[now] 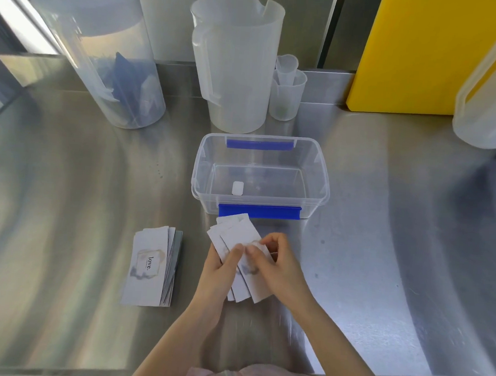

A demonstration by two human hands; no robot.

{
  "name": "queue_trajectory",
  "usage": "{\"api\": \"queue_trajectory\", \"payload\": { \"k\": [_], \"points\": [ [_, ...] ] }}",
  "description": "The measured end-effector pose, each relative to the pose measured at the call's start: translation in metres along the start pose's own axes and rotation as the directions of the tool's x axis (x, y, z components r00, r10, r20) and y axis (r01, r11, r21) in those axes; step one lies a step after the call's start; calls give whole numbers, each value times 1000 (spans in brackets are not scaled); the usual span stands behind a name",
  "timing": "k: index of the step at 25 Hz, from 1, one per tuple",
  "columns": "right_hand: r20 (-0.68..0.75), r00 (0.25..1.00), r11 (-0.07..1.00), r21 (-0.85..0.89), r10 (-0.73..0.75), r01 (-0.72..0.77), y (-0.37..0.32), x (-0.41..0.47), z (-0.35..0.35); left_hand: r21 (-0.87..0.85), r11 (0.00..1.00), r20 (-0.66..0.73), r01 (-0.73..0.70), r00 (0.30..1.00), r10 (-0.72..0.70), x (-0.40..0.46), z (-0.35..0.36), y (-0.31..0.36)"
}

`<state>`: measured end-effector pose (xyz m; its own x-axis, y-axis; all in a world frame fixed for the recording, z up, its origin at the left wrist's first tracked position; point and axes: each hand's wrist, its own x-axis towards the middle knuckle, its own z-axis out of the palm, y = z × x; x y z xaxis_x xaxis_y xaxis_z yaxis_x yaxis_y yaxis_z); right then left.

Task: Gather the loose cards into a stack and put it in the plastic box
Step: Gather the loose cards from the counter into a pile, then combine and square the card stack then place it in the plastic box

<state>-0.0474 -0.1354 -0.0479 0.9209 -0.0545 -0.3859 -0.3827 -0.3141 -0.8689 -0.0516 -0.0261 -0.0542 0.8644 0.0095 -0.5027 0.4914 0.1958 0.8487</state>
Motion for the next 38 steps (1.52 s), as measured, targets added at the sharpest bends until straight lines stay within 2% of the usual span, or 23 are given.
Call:
{"api": "queue_trajectory", "payload": {
  "k": [2, 5, 8, 10, 13, 16, 18, 19, 20, 22, 24, 27, 29, 31, 33, 35, 38],
  "points": [
    [78, 996, 995, 82, 54, -60, 2, -1, -2, -53, 999, -8, 13, 1000, -13, 2, -3, -3],
    [236, 971, 995, 73, 43, -62, 9, -5, 1, -168, 983, 30, 71, 997, -67, 4, -1, -9],
    [216, 976, 1000, 28, 2, -8, 9, -7, 0, -134, 990, 45, 51, 998, -45, 6, -6, -5],
    [212, 976, 992, -102, -46, 69, 4, -5, -11, -97, 995, 37, -21, 999, 24, 7, -14, 3],
    [233, 959, 902, -360, -163, 240, -3, -1, -34, 75, 985, 59, -155, 987, 151, 10, -28, 13],
    [251, 929, 741, -562, -271, 368, -6, 4, -49, 336, 909, 127, -245, 969, 214, 14, -36, 13],
    [251, 911, 561, -724, -326, 401, 0, 9, -48, 552, 784, 147, -284, 959, 243, 19, -40, 6],
    [258, 909, 501, -768, -328, 399, 6, 10, -43, 642, 709, 156, -291, 955, 251, 21, -40, -1],
    [261, 916, 485, -785, -304, 385, 14, 10, -36, 699, 657, 156, -282, 957, 244, 21, -41, -8],
    [239, 936, 540, -767, -259, 346, 28, 7, -22, 697, 674, 139, -243, 969, 206, 23, -41, -17],
    [211, 937, 590, -732, -280, 341, 36, 7, -16, 655, 721, 117, -225, 973, 197, 24, -42, -23],
    [206, 916, 636, -667, -344, 388, 42, 5, -16, 675, 704, 112, -219, 974, 196, 22, -44, -29],
    [183, 916, 732, -554, -357, 396, 42, 2, -20, 687, 687, 110, -237, 968, 223, 22, -45, -31],
    [124, 943, 863, -380, -309, 332, 44, 0, -28, 674, 691, 132, -263, 962, 238, 22, -46, -32],
    [113, 964, 928, -265, -239, 261, 48, -2, -33, 668, 690, 157, -279, 959, 236, 21, -45, -34],
    [112, 968, 936, -250, -225, 247, 52, -6, -28, 692, 660, 163, -293, 954, 252, 17, -42, -39],
    [16, 951, 895, -334, -310, 298, 52, -8, -15, 691, 652, 142, -313, 942, 302, 19, -37, -40]
  ]
}}
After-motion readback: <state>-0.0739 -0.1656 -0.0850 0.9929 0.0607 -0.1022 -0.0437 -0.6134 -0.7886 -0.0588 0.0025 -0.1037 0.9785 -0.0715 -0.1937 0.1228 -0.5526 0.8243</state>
